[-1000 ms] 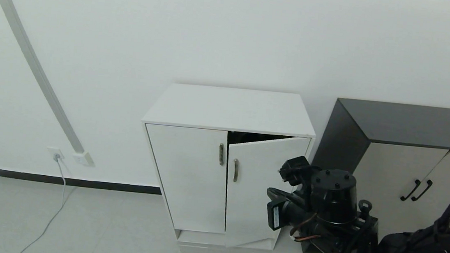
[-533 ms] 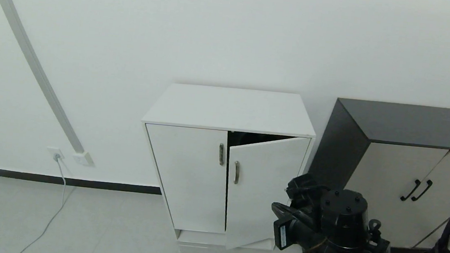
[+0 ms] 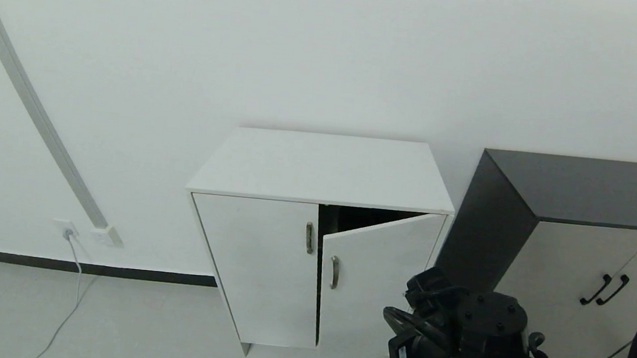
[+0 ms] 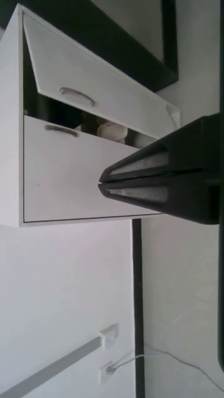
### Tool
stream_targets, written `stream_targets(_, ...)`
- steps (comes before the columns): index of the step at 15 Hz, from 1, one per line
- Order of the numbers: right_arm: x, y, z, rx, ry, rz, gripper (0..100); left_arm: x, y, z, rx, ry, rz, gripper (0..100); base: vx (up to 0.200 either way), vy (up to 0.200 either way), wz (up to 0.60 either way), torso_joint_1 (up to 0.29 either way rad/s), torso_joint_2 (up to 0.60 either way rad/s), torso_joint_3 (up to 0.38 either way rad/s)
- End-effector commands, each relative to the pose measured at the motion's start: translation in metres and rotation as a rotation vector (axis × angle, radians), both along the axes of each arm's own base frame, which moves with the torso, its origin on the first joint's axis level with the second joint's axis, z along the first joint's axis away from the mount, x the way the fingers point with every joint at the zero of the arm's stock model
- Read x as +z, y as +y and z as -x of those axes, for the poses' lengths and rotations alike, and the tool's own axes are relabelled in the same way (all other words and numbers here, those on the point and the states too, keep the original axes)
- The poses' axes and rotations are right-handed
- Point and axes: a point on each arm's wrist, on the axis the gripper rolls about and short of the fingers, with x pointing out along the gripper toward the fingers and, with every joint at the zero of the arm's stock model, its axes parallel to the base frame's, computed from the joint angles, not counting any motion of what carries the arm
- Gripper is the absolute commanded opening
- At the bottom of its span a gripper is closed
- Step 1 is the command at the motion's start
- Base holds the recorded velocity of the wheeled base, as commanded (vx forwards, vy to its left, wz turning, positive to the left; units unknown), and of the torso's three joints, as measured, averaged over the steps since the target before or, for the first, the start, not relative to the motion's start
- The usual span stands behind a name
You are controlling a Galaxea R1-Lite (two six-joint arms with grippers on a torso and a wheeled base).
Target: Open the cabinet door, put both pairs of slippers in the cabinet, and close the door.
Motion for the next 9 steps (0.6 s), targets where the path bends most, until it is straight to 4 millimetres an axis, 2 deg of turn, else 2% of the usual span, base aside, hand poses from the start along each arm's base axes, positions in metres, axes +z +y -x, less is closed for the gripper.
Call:
stream_targets(1,-0.004,0.001,0.001,0.003,0.009,0.01,0,0.0,0.0,0.0,0.0,0.001,0.001,0,0.0,0.0,0.0,0.0,0.0,0.0)
stream_targets(5,-0.011,0.006,-0.004,0.004,0.003,0.0,0,0.0,0.0,0.0,0.0,0.001,0.001,0,0.0,0.0,0.0,0.0,0.0,0.0)
stream_targets(9,-0.017,0.016,-0.018,-0.003,-0.007,-0.01,0,0.0,0.0,0.0,0.0,0.001,0.001,0,0.0,0.0,0.0,0.0,0.0,0.0)
